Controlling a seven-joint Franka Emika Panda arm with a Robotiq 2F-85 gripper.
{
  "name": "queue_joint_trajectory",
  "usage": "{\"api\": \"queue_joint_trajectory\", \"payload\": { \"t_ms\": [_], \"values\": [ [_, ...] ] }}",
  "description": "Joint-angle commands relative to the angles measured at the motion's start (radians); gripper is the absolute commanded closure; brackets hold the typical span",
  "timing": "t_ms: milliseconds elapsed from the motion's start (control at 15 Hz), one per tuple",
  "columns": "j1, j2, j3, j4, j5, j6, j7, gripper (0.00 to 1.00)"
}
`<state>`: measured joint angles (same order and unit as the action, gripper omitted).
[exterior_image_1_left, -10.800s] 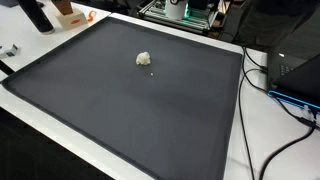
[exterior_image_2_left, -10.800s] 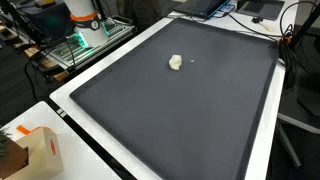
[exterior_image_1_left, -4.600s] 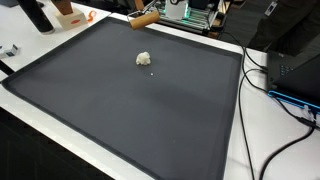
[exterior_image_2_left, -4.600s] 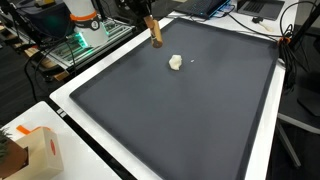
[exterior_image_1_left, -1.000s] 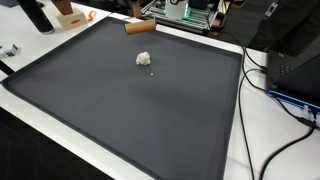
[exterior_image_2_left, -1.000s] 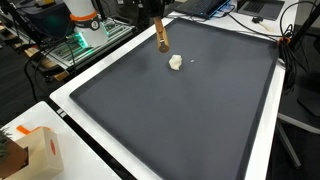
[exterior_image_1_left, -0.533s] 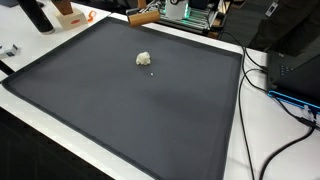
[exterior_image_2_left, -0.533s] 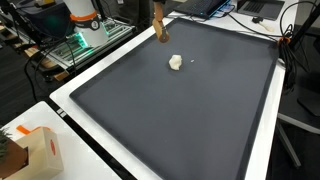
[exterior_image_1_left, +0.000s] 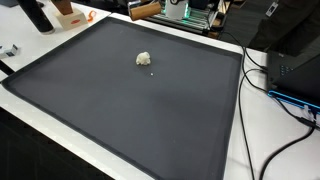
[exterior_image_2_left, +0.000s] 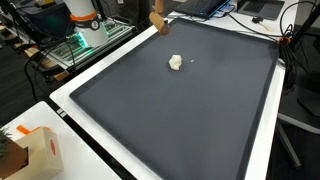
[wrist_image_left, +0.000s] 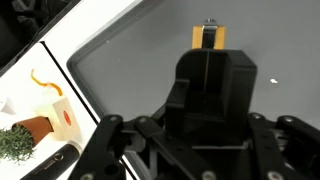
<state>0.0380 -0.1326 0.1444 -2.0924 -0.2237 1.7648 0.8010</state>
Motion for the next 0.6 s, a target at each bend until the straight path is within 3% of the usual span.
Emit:
{"api": "queue_joint_trajectory", "payload": {
  "t_ms": [0,400,467,533],
  "values": [
    [0.008,0.002,-0.009,0.001,-0.001,-0.003,0.000,0.52],
    [0.007,0.005,-0.010,0.001,-0.001,-0.003,0.000,0.52],
    [0.007,0.006,-0.010,0.001,-0.001,-0.003,0.000,0.77],
    [0.011,0.014,0.001,0.010,-0.034,-0.017,0.028,0.77]
  ]
}}
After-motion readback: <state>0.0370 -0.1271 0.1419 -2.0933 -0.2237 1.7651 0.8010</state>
